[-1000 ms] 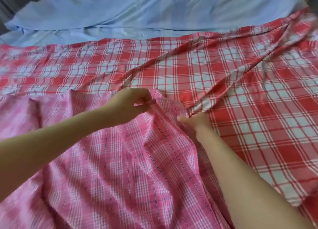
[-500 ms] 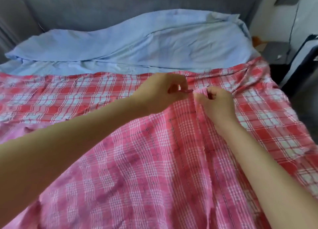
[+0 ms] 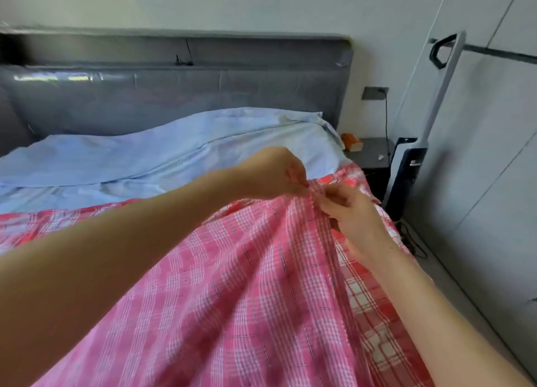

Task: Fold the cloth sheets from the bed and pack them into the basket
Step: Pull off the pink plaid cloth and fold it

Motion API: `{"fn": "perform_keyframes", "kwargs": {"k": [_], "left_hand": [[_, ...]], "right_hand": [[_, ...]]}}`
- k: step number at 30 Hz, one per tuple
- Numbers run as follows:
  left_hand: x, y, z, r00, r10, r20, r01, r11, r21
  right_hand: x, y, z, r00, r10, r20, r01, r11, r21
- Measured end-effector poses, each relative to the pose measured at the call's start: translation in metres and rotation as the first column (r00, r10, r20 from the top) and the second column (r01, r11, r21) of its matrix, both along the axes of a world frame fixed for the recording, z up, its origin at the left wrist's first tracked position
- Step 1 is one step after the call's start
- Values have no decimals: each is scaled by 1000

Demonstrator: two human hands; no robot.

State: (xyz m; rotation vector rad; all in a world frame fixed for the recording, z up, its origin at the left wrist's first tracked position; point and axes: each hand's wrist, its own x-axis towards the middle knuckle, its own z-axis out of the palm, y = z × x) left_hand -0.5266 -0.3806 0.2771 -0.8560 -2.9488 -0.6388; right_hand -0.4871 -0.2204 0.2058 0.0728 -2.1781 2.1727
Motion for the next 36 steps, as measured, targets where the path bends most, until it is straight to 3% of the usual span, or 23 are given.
{"fn": "perform_keyframes", "kwargs": {"k": [6,13,18,21,24,27,30,36], "left_hand": [[13,8,14,994,7,113,-19,994,109],[33,12,22,994,79,75,-87,989,119],[57,10,36,994,101,47,-105,989,101],[82,6,45,981,81,177,-79,997,-16],[120,7,46,903,76,424,-23,991,-129],[174,15,34,770,69,634,17,992,-128],[227,26,15,662,66,746,44,991,-127],[386,75,-44,511,22,859,106,990,-89]], "right_hand": [[17,6,19,1000,15,28,-16,999,47],[39,1,33,999,29,40,-33,995,92],[73,2,38,999,40,-30,-25,925,379],[106,6,39,999,31,-18,-19,890,456],[148,11,42,995,83,60,-102,836,539],[205,15,36,973,135,189,-222,779,586],[268,22,20,950,154,271,-284,787,547],[433,55,-30,967,12,256,-149,839,524]]}}
